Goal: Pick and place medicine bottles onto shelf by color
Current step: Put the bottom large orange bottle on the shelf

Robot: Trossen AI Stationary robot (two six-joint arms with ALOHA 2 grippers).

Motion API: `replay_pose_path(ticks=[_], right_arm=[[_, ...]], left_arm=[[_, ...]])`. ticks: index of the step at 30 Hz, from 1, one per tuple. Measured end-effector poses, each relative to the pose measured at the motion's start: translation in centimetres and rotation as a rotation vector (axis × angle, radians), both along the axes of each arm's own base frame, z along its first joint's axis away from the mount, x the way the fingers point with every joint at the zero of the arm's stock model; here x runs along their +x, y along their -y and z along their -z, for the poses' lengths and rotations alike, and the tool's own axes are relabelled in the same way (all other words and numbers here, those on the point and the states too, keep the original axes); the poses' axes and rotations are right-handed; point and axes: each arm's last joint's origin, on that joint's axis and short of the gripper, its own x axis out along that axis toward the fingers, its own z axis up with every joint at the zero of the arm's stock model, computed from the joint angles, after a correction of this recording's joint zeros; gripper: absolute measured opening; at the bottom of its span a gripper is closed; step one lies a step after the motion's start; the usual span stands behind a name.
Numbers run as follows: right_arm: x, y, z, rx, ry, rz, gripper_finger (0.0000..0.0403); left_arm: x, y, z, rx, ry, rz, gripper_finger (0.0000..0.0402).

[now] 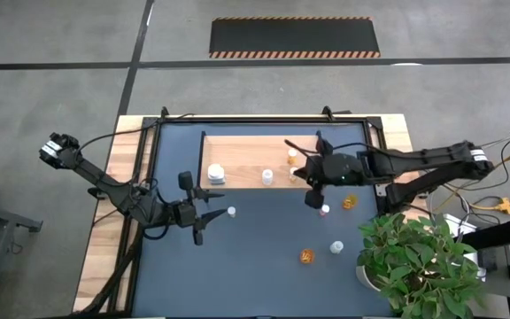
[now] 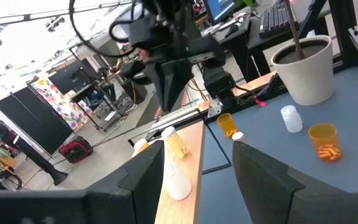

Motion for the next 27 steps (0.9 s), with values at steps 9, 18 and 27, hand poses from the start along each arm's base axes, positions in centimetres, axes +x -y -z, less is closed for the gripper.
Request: replay_pose_path(ticks=[9,18,27], right_arm=[[-0.3,-3.8,-0.2,0.115,-0.001,-0.242,0.0009],[-0.6,-7.1,0.7,0.252,-0.063,-0.428,0.0009],[0.1,-11.1,3.8,0.247,-0.196,-0.501,0.0009]], left_arm=[[0.0,0.0,-0.4,-0.097,0.052,-0.001,0.0173],[0.6,0.8,-0.1,-0.289,0.112,0.024,0.0173],[3.4,3.1,2.1,-0.305,0.125,0.075,0.0173]])
